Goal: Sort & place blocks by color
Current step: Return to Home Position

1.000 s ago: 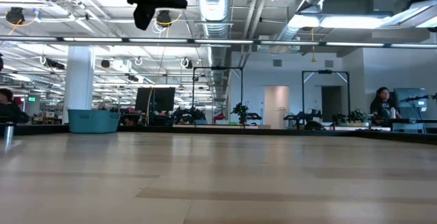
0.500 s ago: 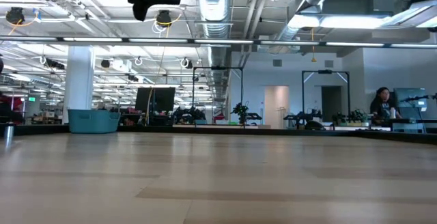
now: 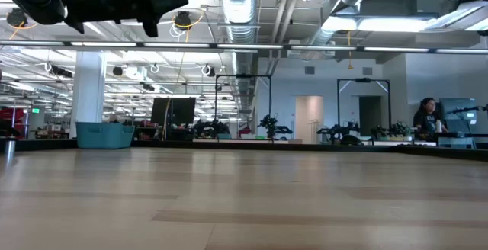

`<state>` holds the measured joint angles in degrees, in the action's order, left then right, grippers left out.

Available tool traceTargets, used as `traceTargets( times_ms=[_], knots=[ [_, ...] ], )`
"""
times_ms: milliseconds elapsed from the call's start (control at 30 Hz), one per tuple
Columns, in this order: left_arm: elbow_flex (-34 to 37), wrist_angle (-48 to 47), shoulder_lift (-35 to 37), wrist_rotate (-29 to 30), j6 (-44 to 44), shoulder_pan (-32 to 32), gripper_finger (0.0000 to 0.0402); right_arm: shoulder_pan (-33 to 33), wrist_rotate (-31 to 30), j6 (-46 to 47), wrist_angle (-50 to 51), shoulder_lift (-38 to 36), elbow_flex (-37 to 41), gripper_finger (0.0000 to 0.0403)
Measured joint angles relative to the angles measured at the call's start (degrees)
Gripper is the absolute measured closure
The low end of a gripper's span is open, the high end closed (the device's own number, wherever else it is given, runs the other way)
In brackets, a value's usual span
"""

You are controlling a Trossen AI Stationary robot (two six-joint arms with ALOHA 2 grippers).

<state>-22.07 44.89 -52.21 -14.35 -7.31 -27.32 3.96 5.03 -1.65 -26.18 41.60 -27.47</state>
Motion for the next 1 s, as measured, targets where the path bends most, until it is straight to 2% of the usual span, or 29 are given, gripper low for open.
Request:
traceTargets(
  times_ms=[167, 267, 467, 567, 733, 1000],
  knots=[
    [0.67, -4.37, 6.62, -3.00, 1.62, -4.34, 0.0401, -1.96, -2.34, 3.91, 2.54, -3.72, 2.21, 0.0394],
    [0.05, -8.68, 12.49, -4.80, 0.83, -8.12, 0.0401, -2.64, -3.52, 9.55, 5.75, -6.06, 2.32, 0.0389],
    [1.23, -24.27, 22.96, -8.48, 4.01, -13.37, 0.0401, -0.65, 1.40, -0.43, 7.73, -9.08, 2.28, 0.0399],
    [4.92, -23.75, 25.91, -9.30, 3.91, -13.11, 0.0401, 0.50, 1.36, -4.51, 7.17, -9.19, 3.59, 0.0396],
    [11.19, -18.38, 29.24, -8.96, 0.70, -13.09, 0.0401, 0.49, 2.74, -2.23, 0.67, -8.86, 8.83, 0.0400],
    [14.26, -20.40, 34.47, -13.74, 1.64, -14.57, 0.0401, 1.21, 3.85, -0.97, -0.46, -10.06, 12.12, 0.0400]
  ],
)
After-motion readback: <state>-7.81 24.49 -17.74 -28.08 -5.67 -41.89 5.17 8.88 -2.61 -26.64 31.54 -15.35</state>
